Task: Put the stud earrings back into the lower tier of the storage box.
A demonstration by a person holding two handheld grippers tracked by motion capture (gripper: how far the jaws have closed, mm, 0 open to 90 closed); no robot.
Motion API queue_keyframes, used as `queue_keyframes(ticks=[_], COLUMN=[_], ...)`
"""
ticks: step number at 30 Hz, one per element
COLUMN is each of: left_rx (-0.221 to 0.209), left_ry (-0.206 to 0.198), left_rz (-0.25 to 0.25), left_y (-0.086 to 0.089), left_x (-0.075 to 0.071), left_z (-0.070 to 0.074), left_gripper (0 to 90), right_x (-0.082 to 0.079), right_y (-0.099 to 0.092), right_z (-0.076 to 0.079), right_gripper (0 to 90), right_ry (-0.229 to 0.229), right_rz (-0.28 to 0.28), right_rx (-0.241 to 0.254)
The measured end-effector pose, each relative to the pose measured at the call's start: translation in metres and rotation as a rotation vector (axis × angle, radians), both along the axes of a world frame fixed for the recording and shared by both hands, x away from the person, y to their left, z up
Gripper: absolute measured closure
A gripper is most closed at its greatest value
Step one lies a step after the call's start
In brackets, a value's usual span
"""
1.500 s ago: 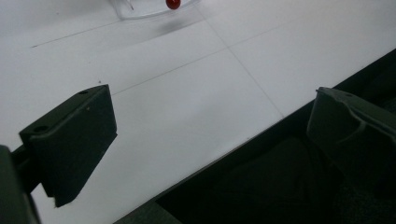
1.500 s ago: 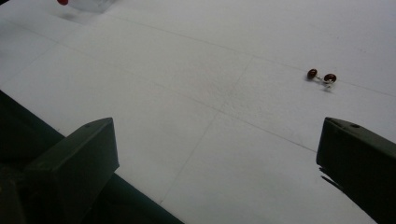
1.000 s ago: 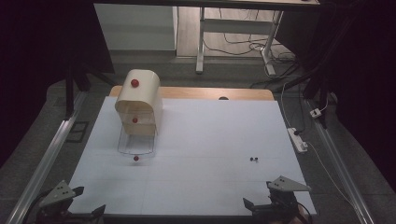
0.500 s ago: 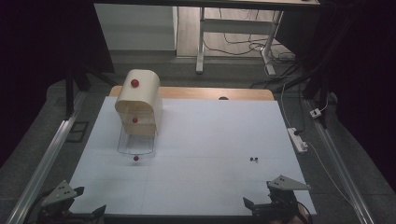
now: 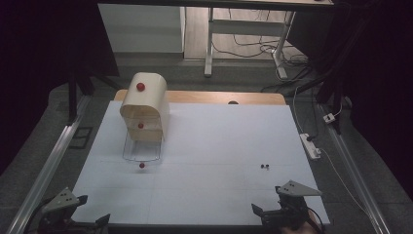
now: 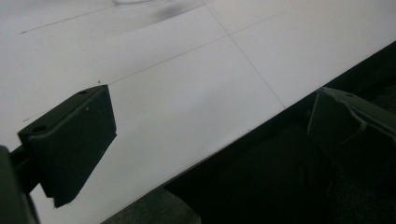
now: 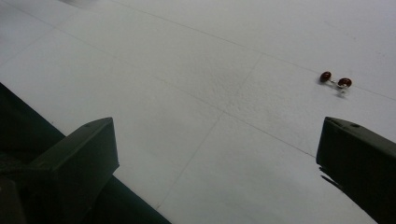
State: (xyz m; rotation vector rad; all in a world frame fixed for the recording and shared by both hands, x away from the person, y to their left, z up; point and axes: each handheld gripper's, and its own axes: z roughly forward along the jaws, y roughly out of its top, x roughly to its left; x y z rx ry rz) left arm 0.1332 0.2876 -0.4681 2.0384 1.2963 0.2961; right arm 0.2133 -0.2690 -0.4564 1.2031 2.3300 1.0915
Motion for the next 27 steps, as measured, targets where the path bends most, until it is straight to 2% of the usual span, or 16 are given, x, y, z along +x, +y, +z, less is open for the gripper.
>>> queue_keyframes(ticks=[8, 13, 15, 18, 25, 27], left_rx=[0.006, -0.029, -0.063, -0.074, -0.035, -0.031], left_ry=[-0.009, -0.017, -0.02, -0.009, 0.01, 0.011], left_rz=[0.014, 0.004, -0.005, -0.011, -0.039, -0.042], left_y=[-0.001, 0.0, 0.002, 0.003, -0.001, -0.002], left_x=[-0.001, 0.0, 0.001, 0.002, 0.004, 0.004], left_z=[0.001, 0.002, 0.002, 0.001, 0.0, 0.0], left_gripper=[0.0, 0.0, 0.0, 0.0, 0.0, 0.0], right_x=[0.008, 0.015, 0.021, 0.024, 0.037, 0.042], right_y=[0.005, 0.007, 0.009, 0.01, 0.01, 0.009], right_z=[-0.002, -0.004, -0.006, -0.008, -0.014, -0.016], right_gripper=[0.0, 0.0, 0.0, 0.0, 0.0, 0.0], right_ry=[0.005, 0.015, 0.026, 0.034, 0.049, 0.05], right_rz=[0.006, 0.01, 0.018, 0.023, 0.032, 0.033], right_rx=[-0.003, -0.007, -0.008, -0.013, -0.025, -0.043])
